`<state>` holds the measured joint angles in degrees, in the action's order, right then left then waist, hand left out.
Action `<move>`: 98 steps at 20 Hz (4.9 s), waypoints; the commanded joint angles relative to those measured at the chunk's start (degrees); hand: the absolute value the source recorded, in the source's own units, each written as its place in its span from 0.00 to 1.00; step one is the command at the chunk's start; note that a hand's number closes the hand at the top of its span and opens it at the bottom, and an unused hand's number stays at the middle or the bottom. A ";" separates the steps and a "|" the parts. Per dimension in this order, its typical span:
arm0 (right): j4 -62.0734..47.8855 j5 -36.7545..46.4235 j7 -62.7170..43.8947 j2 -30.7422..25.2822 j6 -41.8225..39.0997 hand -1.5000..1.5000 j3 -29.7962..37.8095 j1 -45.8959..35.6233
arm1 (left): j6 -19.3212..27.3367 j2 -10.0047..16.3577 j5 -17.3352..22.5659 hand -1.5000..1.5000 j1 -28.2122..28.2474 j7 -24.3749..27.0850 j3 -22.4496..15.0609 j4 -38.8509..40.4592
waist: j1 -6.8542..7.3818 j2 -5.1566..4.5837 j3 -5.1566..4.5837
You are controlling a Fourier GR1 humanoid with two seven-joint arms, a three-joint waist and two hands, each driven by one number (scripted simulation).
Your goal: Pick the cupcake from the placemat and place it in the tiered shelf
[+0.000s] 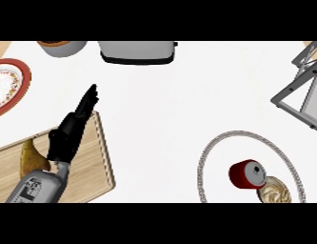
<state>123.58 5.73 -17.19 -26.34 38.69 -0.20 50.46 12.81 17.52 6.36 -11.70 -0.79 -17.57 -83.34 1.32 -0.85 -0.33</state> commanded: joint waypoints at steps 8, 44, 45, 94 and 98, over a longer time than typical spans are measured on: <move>15.67 19.78 -41.10 -12.35 -9.09 0.00 -5.99 -2.95 | -0.28 -1.59 -1.34 0.50 -2.05 -1.95 -0.64 -0.26 | 0.98 0.07 0.10; 0.43 49.71 -59.36 14.99 -31.37 0.00 -17.43 -33.44 | -5.67 -3.56 -2.52 0.50 0.56 3.56 6.96 5.34 | -1.48 0.74 0.27; -1.41 46.90 -53.95 14.68 -28.01 0.00 -15.63 -29.34 | -2.48 -4.30 -5.42 0.50 3.70 0.50 4.39 -0.52 | -1.39 0.92 0.34; -18.20 45.45 -14.31 9.33 -42.26 1.00 -15.38 -32.76 | -10.38 -10.82 -11.30 0.50 1.17 -2.12 11.12 -0.07 | -0.16 1.08 0.64; -15.76 45.69 0.18 1.10 -47.75 1.00 -24.40 -32.60 | -11.32 -10.75 -11.16 0.50 1.26 -1.81 10.49 0.17 | 2.75 1.53 0.80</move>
<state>106.21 52.88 -29.96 -17.60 -3.96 -18.33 18.07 2.09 7.20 -4.90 -10.19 -2.40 -6.32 -83.53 2.43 0.48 0.28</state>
